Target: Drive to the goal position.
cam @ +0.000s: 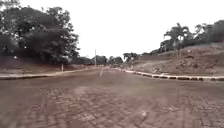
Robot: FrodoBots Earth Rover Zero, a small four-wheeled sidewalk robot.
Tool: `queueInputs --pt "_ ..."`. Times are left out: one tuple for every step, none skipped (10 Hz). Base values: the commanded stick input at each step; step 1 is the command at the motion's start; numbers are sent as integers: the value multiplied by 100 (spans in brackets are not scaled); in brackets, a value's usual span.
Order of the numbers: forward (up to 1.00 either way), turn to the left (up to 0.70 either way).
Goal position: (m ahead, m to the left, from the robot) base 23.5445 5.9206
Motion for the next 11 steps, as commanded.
queueInputs --pt "100 0" --pt "100 0" --pt "100 0" --pt "100 0" --pt "100 0" --pt "100 0" --pt "100 0" --pt "100 0" --pt "100 0" --pt "100 0" --pt "100 0"
